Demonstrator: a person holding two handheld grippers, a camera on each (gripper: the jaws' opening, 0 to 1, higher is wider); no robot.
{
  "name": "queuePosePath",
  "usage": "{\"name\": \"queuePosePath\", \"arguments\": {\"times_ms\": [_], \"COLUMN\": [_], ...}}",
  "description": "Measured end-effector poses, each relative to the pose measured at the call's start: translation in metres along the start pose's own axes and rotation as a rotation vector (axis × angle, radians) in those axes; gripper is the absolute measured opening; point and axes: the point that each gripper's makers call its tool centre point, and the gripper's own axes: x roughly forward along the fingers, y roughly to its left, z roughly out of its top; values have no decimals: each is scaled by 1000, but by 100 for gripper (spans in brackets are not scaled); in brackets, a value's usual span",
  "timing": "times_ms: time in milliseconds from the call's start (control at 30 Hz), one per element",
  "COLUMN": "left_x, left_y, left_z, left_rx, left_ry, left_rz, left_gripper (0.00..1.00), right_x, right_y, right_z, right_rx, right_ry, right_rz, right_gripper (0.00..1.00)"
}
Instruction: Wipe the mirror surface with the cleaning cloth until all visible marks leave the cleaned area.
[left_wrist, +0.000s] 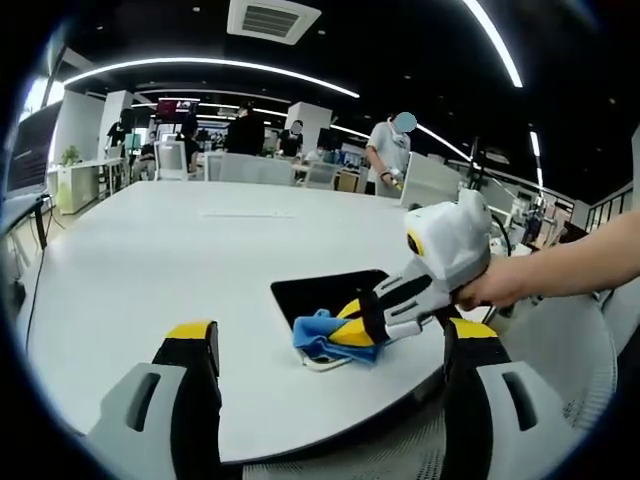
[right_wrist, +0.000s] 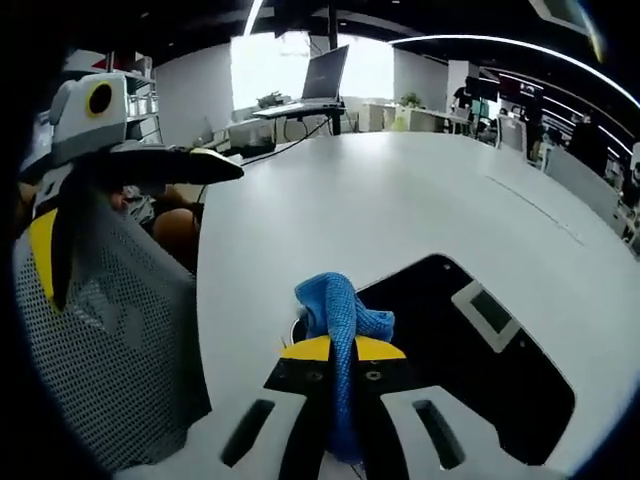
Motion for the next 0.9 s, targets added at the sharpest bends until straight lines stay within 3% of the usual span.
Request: {"name": "queuePosePath", "arguments": {"times_ms": [400, 600, 900], "left_x": [0, 0, 0], "left_y": [0, 1, 0], "left_z": [1, 2, 2], "left_rx": [-2, -1, -3], "left_ry": [-5, -11, -11], "left_rz": [-1, 2, -1], "left_gripper": [91, 91, 90], "right_x": [12, 16, 20], "right_y": [-24, -38, -51], "right_z": [8, 10, 15], "right_rx": [-15, 36, 24], "right_ry": [42, 58, 94], "right_rz": [-91, -100, -136], "right_gripper": [0, 0, 0]}}
